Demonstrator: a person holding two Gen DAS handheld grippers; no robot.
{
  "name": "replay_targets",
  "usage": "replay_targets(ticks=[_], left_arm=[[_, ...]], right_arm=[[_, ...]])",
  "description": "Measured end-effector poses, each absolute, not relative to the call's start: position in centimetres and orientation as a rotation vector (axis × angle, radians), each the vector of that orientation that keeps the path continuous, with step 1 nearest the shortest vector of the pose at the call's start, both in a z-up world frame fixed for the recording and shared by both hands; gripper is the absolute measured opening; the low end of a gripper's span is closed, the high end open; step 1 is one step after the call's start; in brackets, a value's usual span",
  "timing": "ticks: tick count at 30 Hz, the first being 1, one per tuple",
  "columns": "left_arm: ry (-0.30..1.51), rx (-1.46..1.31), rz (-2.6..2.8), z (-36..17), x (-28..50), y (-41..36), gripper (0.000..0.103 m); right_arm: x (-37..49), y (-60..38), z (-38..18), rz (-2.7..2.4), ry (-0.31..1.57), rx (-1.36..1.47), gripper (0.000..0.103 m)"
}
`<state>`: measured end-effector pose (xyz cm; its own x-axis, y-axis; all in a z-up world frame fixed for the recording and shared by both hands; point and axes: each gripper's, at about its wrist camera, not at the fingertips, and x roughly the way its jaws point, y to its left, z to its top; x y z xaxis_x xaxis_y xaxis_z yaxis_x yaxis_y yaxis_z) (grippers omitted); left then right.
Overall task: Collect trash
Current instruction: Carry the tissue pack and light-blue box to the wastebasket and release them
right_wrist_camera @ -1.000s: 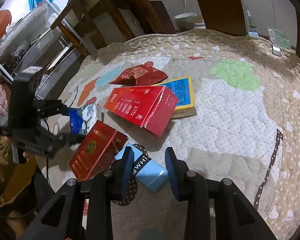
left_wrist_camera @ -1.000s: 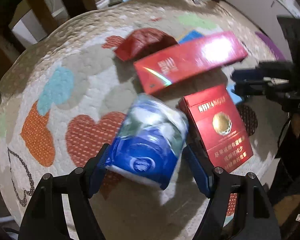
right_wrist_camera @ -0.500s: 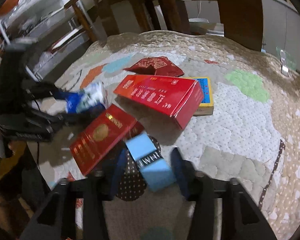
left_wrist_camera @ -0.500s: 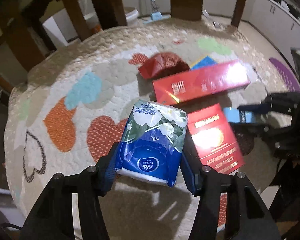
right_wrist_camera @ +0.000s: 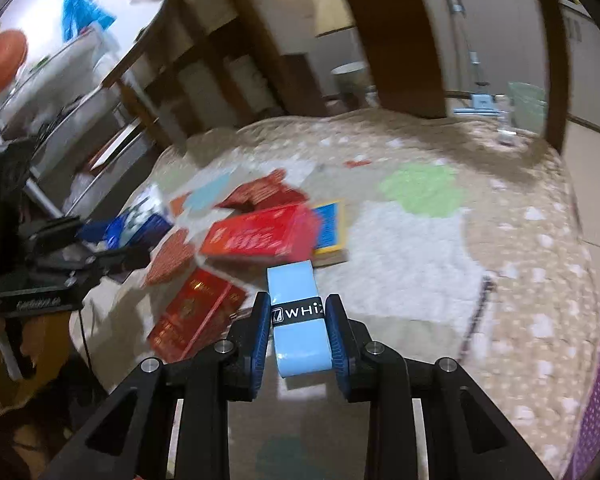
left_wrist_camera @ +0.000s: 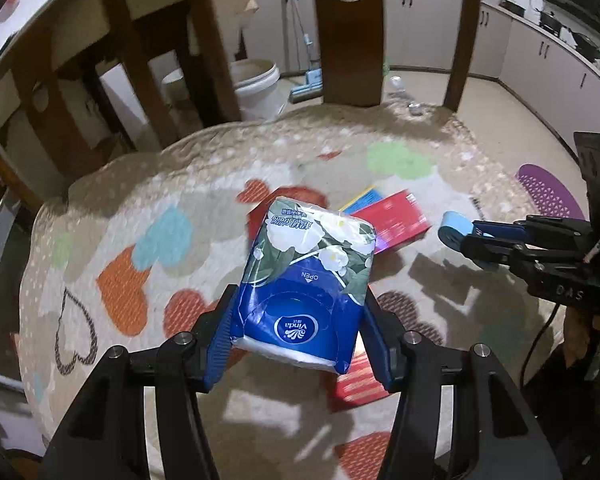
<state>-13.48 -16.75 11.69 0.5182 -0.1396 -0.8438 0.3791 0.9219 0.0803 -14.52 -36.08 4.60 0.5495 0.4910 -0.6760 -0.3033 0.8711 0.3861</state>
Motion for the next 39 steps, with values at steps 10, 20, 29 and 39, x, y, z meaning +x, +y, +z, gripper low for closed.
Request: replay_targets(ticks=[10,20,29,39], left_arm=[[0.948,0.36,-0.367,11.8,-13.9,-23.3,0.056],[0.905,0.48,-0.382,11.4,-14.8,-27.8,0.056],[0.904,0.521,-0.404,10.8,-14.7,-30.7,0.056],[0.896,0.562,-0.452,10.2,-14.8,-33.9,0.056]], right_arm=[[-14.8,-40.1,5.3,0.339,0.827,0.322,0.03],[-15.5,-42.8,5.7,0.27,0.796,0.375,0.03],[-16.4,-45.2,5.5,0.217,0.779,0.412,0.03],[-17.5,-49.2,5.4,0.141,0.754,0.476,0.03]])
